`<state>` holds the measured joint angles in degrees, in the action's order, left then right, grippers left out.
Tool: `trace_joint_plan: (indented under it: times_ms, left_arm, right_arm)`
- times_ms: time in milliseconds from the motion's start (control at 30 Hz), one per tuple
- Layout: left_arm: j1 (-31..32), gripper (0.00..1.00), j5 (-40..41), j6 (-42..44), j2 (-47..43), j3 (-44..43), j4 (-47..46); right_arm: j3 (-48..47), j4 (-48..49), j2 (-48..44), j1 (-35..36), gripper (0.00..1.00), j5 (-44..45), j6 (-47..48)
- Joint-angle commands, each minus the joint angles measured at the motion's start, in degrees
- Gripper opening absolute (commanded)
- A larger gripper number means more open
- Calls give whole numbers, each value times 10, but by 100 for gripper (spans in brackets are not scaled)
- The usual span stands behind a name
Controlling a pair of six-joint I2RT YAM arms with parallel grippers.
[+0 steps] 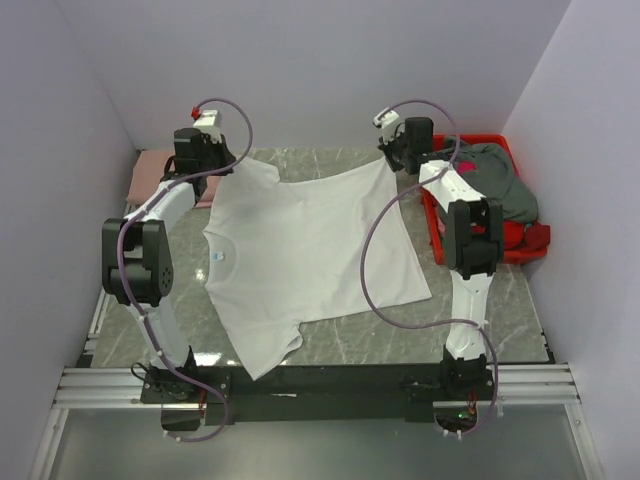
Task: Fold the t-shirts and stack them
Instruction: Fold the tshirt
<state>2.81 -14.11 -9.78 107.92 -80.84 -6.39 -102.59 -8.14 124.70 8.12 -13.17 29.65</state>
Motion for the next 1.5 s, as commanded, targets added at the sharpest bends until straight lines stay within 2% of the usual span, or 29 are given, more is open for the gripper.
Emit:
trace_joint_plan:
  times_ms: [0,200,467,733,1067,1467]
  left_arm:
    - [-10,0,-2,19,-29,-12,-11]
    - [-26,0,-11,22,-24,-15,-9]
    - [-26,0,-28,29,-40,-10,-15]
    - [-26,0,-60,35,-55,0,-20]
    - [-26,0,-47,52,-68,19,-21]
    - [-26,0,-23,91,-119,86,-27]
  right_arm:
    - [-66,21,38,10,0,2,35]
    - [-74,22,62,10,0,31,67]
    - [-15,103,42,12,0,52,132]
    - [21,153,26,30,0,10,184]
    - [13,199,57,36,0,59,222]
    - [41,239,45,26,0,39,210]
